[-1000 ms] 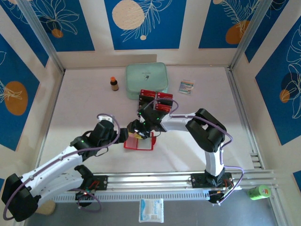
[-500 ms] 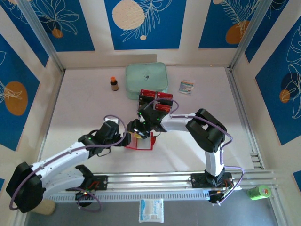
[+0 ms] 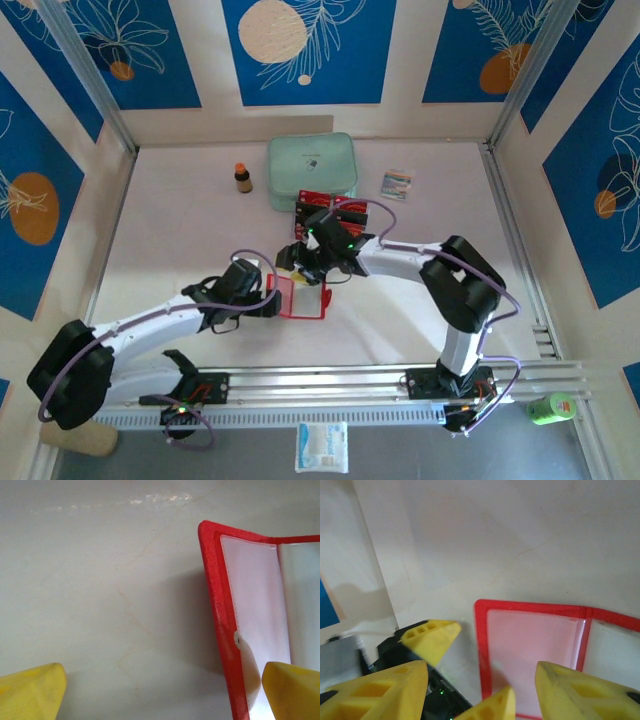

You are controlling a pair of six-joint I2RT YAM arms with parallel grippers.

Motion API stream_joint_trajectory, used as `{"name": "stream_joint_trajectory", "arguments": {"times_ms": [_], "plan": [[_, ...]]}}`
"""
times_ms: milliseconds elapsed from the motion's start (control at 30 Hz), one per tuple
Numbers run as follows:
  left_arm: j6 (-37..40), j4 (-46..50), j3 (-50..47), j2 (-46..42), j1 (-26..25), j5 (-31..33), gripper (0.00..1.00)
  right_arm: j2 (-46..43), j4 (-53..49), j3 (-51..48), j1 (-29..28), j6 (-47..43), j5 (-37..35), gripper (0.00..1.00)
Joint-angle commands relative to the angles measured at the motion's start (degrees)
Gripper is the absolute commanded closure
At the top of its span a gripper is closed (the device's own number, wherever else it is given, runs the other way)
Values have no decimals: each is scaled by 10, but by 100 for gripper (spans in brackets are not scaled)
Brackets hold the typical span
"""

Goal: Put the credit cards into the card holder
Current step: Flip over the card slot on the card holder, then move the card holder to the center of the table.

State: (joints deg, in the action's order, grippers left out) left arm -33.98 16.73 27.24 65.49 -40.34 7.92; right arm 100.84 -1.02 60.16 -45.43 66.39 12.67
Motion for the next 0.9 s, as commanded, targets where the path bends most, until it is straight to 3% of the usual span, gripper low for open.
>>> {"name": "stream_joint_trajectory", "arguments": {"times_ms": [0, 167, 267, 633, 700, 867], "plan": [[2, 6, -4, 6, 5, 17, 0, -56, -100, -15, 6, -44, -31, 41], [-5, 8, -7, -1, 4, 25, 0, -120, -251, -39, 5, -95, -133, 41], [-6, 4, -10, -2, 4, 22, 0, -144, -287, -65, 10, -103, -161, 41], [-7, -12, -14, 13, 4, 16, 0, -86, -246, -81, 5, -107, -129, 45], [-7, -15, -14, 15, 4, 13, 0, -73, -241, -75, 7, -107, -129, 53], [0, -29, -8, 32, 4, 4, 0, -66, -224, -82, 27, -97, -129, 96]]}}
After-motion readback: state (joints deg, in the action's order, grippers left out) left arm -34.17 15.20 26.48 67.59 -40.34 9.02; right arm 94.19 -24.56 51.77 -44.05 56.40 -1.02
